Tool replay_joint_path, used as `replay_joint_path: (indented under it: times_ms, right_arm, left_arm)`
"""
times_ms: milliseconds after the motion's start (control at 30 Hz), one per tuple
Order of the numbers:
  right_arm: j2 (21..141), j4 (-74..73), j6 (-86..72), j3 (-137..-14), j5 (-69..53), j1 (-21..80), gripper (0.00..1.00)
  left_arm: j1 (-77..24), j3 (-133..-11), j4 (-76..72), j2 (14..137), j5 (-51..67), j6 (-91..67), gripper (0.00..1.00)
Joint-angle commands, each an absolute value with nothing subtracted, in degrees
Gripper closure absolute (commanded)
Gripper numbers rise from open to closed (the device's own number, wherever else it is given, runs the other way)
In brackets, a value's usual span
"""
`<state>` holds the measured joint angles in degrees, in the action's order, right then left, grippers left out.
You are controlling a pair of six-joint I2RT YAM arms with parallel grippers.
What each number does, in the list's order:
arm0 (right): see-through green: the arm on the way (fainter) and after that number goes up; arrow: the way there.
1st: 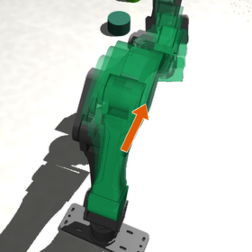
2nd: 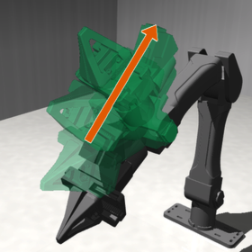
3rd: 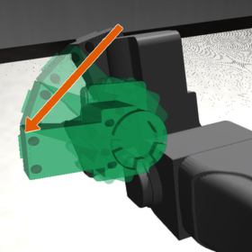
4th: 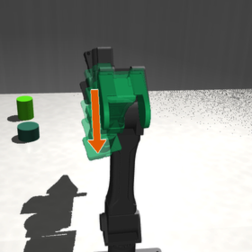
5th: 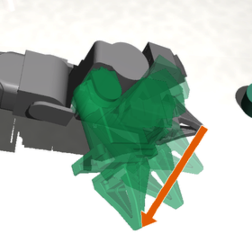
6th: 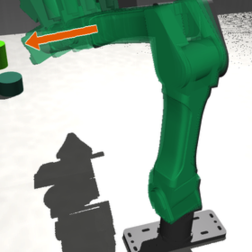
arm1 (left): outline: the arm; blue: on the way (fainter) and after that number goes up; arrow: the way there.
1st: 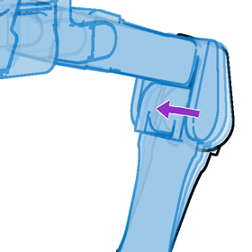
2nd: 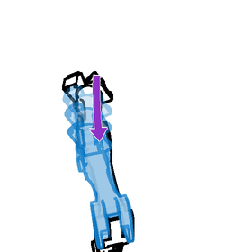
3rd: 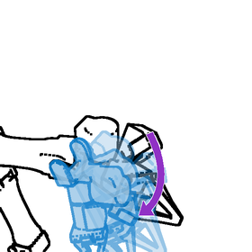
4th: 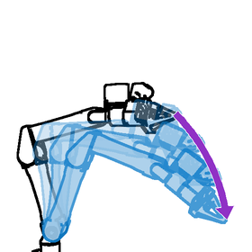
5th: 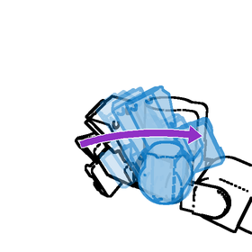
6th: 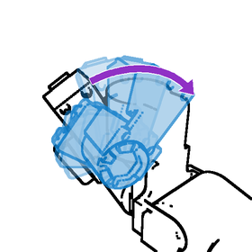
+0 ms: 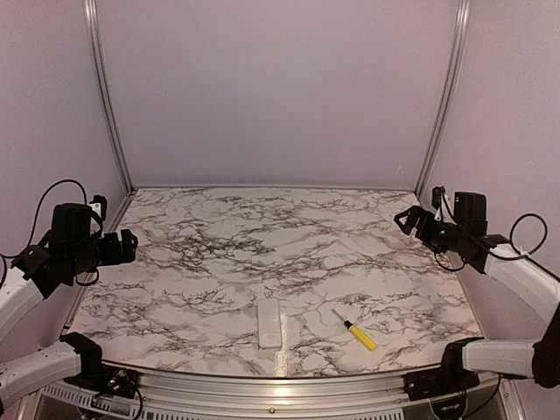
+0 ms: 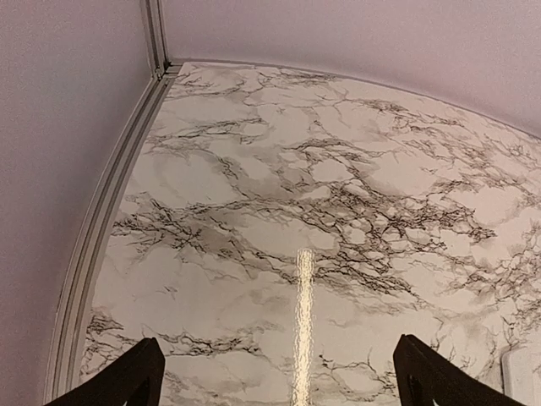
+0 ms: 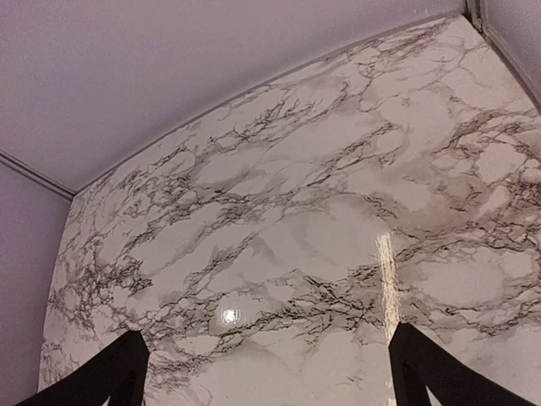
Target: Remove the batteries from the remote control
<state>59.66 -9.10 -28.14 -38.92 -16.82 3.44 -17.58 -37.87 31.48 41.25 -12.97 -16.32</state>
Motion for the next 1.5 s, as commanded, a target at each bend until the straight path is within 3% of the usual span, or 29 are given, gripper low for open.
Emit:
replay_joint_path:
  times_ms: [0,367,867,1467]
  right_arm:
    - [59.12,-7.97,-30.39,-40.75,-17.78,4.16,0.01]
    - [61.16,-17.20,-28.73,-44.59,-16.71,6.06,0.01]
    - [63.01,-30.23,-24.61,-51.60,-2.30,31.18,0.02]
    - [72.83,-38.37,-32.27,-49.51,7.44,51.04,0.02]
  left_arm:
    - [-17.98,-39.91,29.69,42.10,-14.24,-16.61,0.01]
    - [-18.05,-41.44,30.19,43.11,-15.93,-16.52,0.01]
    - [-18.08,-41.75,30.10,43.76,-15.21,-16.13,0.01]
    - [-18.09,-41.25,29.84,44.12,-15.95,-16.38,0.01]
